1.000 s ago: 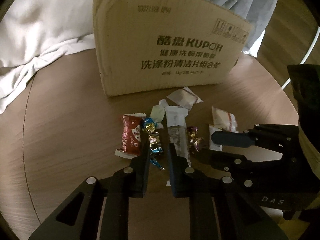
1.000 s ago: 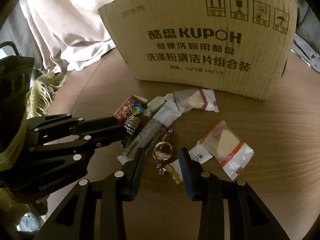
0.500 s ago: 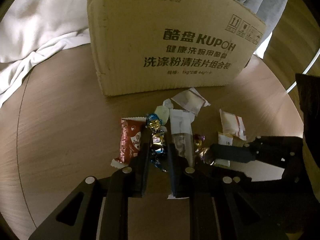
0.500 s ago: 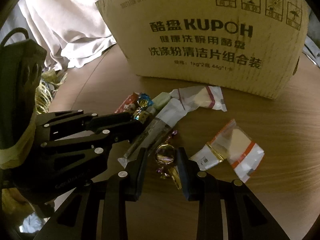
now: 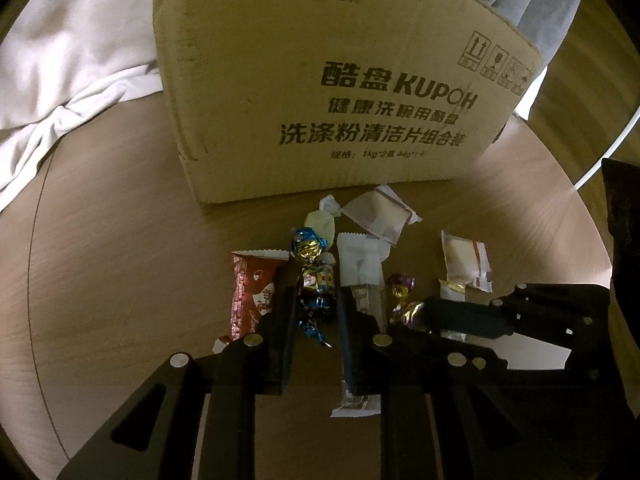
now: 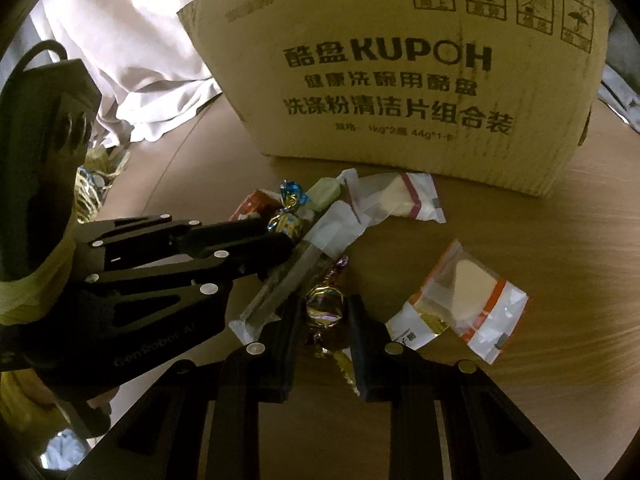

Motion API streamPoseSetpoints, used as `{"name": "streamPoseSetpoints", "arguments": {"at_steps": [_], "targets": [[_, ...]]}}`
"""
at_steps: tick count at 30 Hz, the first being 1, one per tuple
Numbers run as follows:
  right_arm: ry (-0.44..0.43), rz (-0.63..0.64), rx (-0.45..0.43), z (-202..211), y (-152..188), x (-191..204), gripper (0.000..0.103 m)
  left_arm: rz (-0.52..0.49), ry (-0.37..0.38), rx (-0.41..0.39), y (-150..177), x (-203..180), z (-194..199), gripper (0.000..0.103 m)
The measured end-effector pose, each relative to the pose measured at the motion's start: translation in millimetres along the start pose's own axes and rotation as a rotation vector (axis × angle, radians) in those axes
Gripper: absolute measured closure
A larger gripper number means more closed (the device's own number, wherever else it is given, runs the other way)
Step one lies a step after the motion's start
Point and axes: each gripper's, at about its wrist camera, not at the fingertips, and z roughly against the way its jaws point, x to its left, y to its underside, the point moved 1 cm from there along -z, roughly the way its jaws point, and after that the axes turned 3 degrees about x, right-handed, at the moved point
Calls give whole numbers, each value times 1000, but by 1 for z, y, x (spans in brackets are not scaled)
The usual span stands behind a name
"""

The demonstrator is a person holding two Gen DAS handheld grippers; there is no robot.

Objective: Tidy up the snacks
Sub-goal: 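Grasp the blue-wrapped candy with the left tool while the right tool grasps a purple-wrapped candy, then carry both candies over the box and open both tools to drop them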

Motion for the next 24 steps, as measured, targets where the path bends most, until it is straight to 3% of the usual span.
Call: {"name": "streamPoseSetpoints", "arguments": {"at_steps": [15, 24], "targets": [[11, 6, -67, 27, 1, -3, 79, 42, -68, -90, 16, -12, 37, 83], [12, 15, -156, 60, -1, 2, 79, 43, -98, -182, 12, -20, 76, 83]]}}
